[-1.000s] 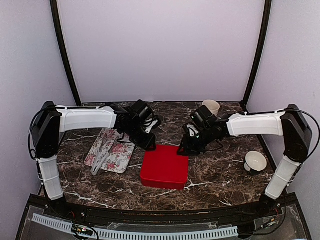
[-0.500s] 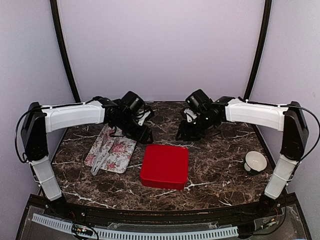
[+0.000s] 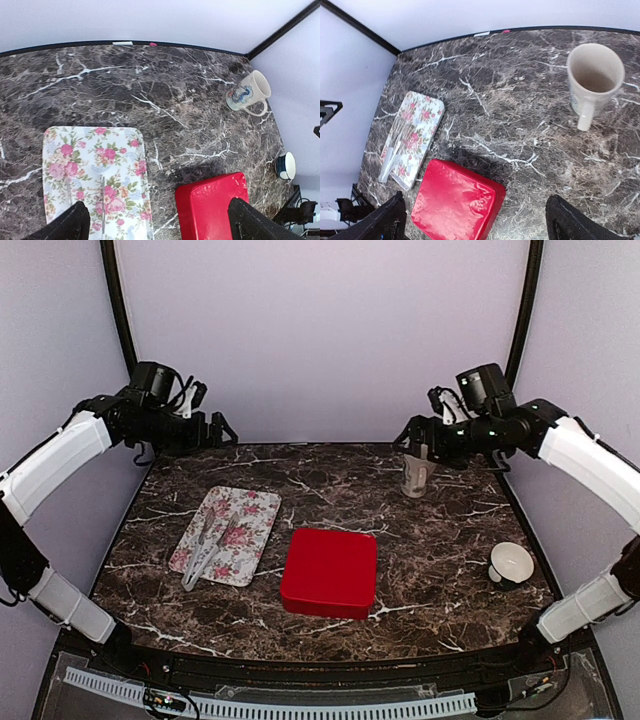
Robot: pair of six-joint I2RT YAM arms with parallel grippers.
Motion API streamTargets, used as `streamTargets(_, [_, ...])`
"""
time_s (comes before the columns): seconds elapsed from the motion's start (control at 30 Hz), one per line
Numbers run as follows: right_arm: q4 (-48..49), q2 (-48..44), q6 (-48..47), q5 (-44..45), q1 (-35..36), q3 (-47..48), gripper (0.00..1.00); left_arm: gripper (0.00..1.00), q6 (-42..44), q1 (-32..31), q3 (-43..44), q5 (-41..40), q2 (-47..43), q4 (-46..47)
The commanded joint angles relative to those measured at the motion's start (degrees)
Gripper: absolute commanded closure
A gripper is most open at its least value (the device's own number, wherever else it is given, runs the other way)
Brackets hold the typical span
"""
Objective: Pack the chocolate
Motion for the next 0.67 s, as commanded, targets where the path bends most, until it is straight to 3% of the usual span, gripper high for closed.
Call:
streamTargets(0.0, [1.8,-8.1,-0.5,-1.3,-4.5,-7.1,0.0,0.01,-3.7,5.8,-5.3,2.3,-5.8,-5.2])
streamTargets(0.37, [6.7,-25.4,2.6,-3.4,-12.1,-29.6,0.0,0.01,-8.9,9.2,-26.6,-1.6,-19.9,-2.6])
streamTargets(0.5, [8.7,-28.1,3.9,-4.3,-12.3,-33.5,0.0,0.01,-11.0,9.2,-32.8,-0.4,-23.8,1.1])
streamTargets(0.63, [8.6,-27.9,3.5,-4.3,-12.4,-33.2,0.0,0.01,-10.4,9.3,-32.4,-2.4,-25.0,1.5])
